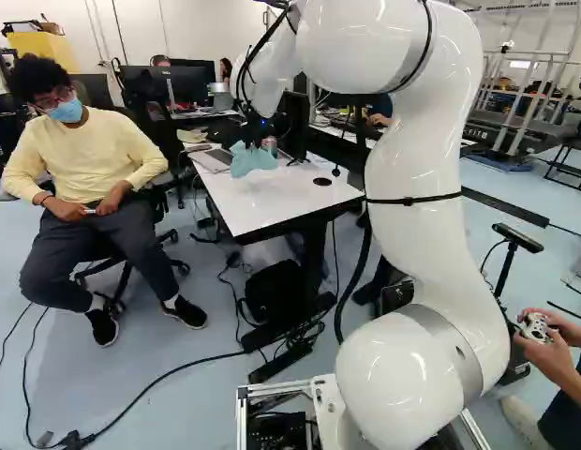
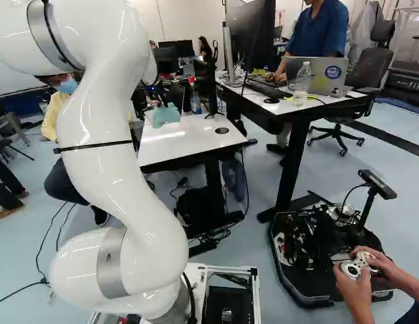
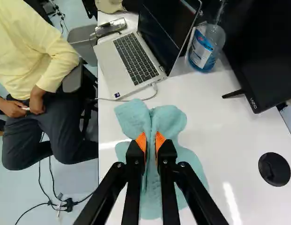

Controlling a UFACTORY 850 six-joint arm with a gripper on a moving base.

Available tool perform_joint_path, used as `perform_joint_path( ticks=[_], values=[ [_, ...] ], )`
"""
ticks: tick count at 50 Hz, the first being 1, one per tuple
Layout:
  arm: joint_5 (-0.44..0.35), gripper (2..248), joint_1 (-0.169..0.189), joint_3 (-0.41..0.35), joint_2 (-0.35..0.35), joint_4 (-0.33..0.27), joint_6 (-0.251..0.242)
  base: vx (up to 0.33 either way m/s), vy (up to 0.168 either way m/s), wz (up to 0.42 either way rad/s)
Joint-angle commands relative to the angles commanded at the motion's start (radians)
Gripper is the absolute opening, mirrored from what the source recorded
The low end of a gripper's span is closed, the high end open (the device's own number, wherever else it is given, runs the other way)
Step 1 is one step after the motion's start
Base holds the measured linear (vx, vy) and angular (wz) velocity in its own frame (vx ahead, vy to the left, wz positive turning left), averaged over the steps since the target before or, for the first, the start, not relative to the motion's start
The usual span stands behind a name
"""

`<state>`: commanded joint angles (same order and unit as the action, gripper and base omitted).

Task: Clean the table with the green towel

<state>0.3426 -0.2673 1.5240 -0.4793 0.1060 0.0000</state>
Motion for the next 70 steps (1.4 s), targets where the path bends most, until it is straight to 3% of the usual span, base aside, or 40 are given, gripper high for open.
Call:
perform_joint_path(
  ticks=[36, 70],
  values=[
    [-0.013, 44, 0.0, 0.001, -0.069, 0.0, 0.0, 0.0, 0.0, 0.0],
    [-0.098, 44, 0.0, 0.011, -0.14, 0.0, 0.0, 0.0, 0.0, 0.0]
  ],
)
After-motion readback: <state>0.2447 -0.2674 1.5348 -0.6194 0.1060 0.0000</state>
